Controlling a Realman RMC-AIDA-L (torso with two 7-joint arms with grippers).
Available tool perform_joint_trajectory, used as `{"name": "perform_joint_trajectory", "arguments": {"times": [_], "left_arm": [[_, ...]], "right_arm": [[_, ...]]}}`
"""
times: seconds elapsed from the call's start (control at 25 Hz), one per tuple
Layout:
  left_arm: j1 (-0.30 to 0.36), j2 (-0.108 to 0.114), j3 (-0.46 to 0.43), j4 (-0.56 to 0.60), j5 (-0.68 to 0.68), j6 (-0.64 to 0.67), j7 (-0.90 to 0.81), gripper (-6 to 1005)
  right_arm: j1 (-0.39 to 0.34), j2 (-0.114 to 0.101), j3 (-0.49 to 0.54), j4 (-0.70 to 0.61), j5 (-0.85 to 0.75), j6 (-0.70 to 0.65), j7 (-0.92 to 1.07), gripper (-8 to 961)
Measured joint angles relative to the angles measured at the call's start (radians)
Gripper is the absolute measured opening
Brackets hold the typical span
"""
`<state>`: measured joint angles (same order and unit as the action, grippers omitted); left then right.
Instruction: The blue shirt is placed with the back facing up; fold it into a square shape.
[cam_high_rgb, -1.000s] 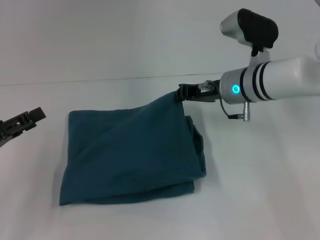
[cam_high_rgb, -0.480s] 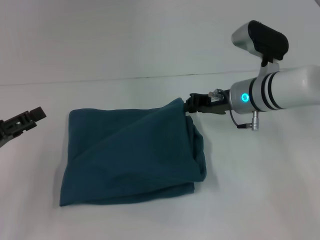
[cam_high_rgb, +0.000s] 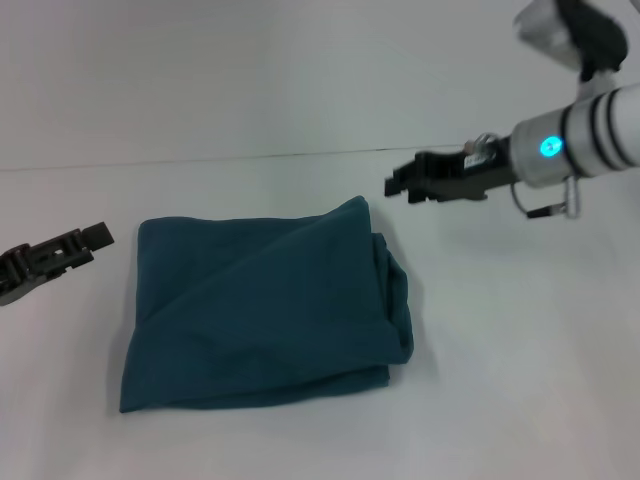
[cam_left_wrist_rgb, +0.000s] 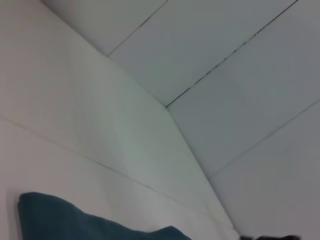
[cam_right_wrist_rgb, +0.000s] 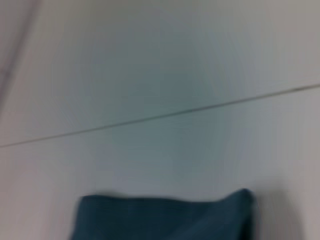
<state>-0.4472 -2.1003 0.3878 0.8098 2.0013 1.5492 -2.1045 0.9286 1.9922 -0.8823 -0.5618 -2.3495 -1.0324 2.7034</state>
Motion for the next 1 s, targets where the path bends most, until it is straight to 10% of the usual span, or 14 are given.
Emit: {"name": "perform_joint_trajectory", "arguments": {"times": [0.36, 0.68, 1.0], "left_arm": [[-0.053, 0.012, 0.060, -0.001, 0.020, -0.071, 0.019, 668], [-0.130, 0.010, 0.321, -0.060, 0.020, -0.360, 0.211, 669], [-0.168, -0.029, 0.556, -0.113, 0.019, -0.770, 0.289, 668]], "right_arm": [[-0.221, -0.031, 0.114, -0.122, 0.416, -0.414, -0.409, 594], [-0.444, -0.048, 0.166, -0.117, 0.468, -0.446, -0.534, 788], [-0.517, -0.059, 0.187, -0.107, 0.468, -0.440, -0.536, 836]]}}
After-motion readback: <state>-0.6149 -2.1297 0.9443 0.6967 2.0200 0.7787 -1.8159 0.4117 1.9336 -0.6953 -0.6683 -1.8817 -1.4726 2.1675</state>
